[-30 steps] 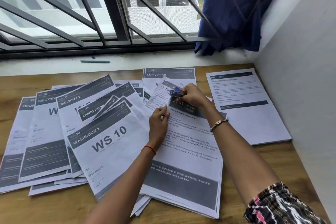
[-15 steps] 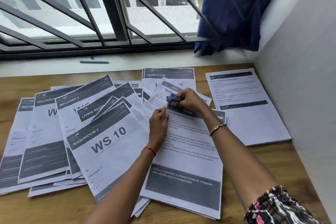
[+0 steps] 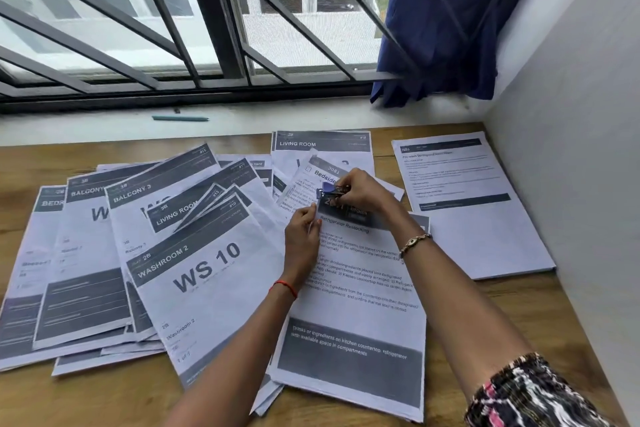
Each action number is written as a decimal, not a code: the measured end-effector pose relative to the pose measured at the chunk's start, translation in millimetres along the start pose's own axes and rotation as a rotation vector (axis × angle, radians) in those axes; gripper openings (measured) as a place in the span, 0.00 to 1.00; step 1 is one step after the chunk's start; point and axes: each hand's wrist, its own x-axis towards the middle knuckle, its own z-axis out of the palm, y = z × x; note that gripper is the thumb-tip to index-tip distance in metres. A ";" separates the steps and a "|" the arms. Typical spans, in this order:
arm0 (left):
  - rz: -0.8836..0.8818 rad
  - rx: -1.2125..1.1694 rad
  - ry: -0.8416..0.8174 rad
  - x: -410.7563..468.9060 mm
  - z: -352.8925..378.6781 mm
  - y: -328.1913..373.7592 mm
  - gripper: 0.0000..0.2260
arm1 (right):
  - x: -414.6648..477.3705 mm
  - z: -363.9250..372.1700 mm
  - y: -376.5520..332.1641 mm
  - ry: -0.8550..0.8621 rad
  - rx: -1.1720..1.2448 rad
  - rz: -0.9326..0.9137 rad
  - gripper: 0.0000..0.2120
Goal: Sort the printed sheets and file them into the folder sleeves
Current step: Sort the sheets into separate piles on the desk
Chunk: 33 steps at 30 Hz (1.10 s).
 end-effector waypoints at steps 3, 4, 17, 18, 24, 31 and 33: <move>-0.008 -0.010 0.008 1.2 -0.1 -0.3 0.15 | 0.6 1.2 0.9 -0.004 0.009 0.005 0.06; -0.011 -0.012 0.010 1.6 -0.1 -0.4 0.15 | 0.3 0.7 1.9 0.009 0.031 -0.005 0.05; 0.004 -0.028 -0.018 4.0 2.3 -0.6 0.14 | -7.7 -35.6 3.3 0.016 0.262 -0.067 0.11; -0.001 -0.032 -0.019 4.5 2.4 0.1 0.14 | -6.1 -36.9 3.6 -0.019 0.236 -0.057 0.10; 0.022 -0.025 -0.007 5.7 2.5 -0.9 0.14 | 7.5 -45.6 -6.2 -0.240 0.014 -0.035 0.15; 0.044 -0.053 -0.005 5.4 2.4 -3.2 0.15 | 15.7 -45.5 -22.2 -0.325 -0.278 -0.039 0.21; 0.050 -0.055 -0.001 4.7 2.1 -3.2 0.15 | 14.5 -45.8 -26.2 -0.307 -0.315 -0.047 0.22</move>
